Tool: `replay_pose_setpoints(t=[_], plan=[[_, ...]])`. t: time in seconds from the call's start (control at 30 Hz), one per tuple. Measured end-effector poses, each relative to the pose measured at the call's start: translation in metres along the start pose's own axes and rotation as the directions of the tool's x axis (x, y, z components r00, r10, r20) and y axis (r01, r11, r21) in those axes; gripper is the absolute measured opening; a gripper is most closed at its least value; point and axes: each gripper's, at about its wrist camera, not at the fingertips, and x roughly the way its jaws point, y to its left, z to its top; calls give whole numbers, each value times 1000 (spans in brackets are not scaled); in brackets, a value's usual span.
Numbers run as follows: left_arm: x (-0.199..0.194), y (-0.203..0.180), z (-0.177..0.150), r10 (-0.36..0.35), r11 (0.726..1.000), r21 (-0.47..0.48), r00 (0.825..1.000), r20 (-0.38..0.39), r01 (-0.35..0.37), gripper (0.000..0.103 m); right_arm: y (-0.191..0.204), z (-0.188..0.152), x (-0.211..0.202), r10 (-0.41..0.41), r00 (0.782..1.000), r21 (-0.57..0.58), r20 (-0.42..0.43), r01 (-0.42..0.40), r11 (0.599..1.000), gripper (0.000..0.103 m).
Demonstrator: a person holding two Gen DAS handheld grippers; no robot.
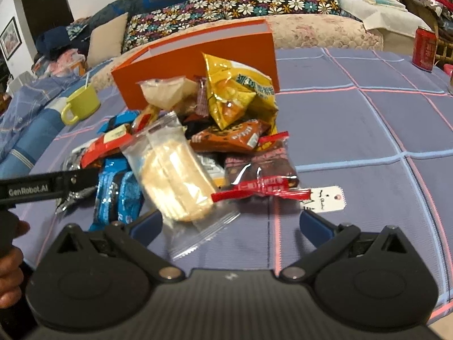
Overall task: Organize snacks
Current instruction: 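Grasp the blue biscuit packet with the left tool while the right tool grasps the clear round-biscuit bag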
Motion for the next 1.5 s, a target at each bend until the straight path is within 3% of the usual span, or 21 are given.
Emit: replay_pose_setpoints(t=[0.23,0.4,0.6,0.73,0.83,0.97,1.17,1.27,1.37,1.5], plan=[[-10,6,22,-9,1000,18,1000,14,9,79,1,9,2,-13,1000,-42,-24,12,999,103],[-13,1,46,-6,990,143,998,64,-3,79,17,40,4,-21,1000,-216,-14,17,976,103],[8,4,24,-124,981,155,992,34,118,75,25,36,28,115,993,-238,-5,-113,965,103],[8,5,22,-209,965,171,977,46,198,74,44,33,39,71,997,-376,18,-59,925,103],[16,-1,15,-197,959,215,980,31,186,70,49,29,49,38,999,-418,20,-26,908,102],[30,-8,10,-82,964,258,996,38,69,67,37,33,60,7,1000,-364,12,-2,932,102],[48,-3,13,42,962,266,998,57,-55,67,14,41,62,-4,1000,-273,10,7,962,103],[39,5,18,-4,969,248,997,77,-15,66,10,42,55,12,1000,-248,20,-7,969,103],[15,15,21,-58,974,227,988,145,24,73,7,46,27,121,989,-226,82,-100,969,103],[-6,14,9,-180,963,219,979,95,156,74,-24,49,-8,99,976,-151,194,-70,986,103]])
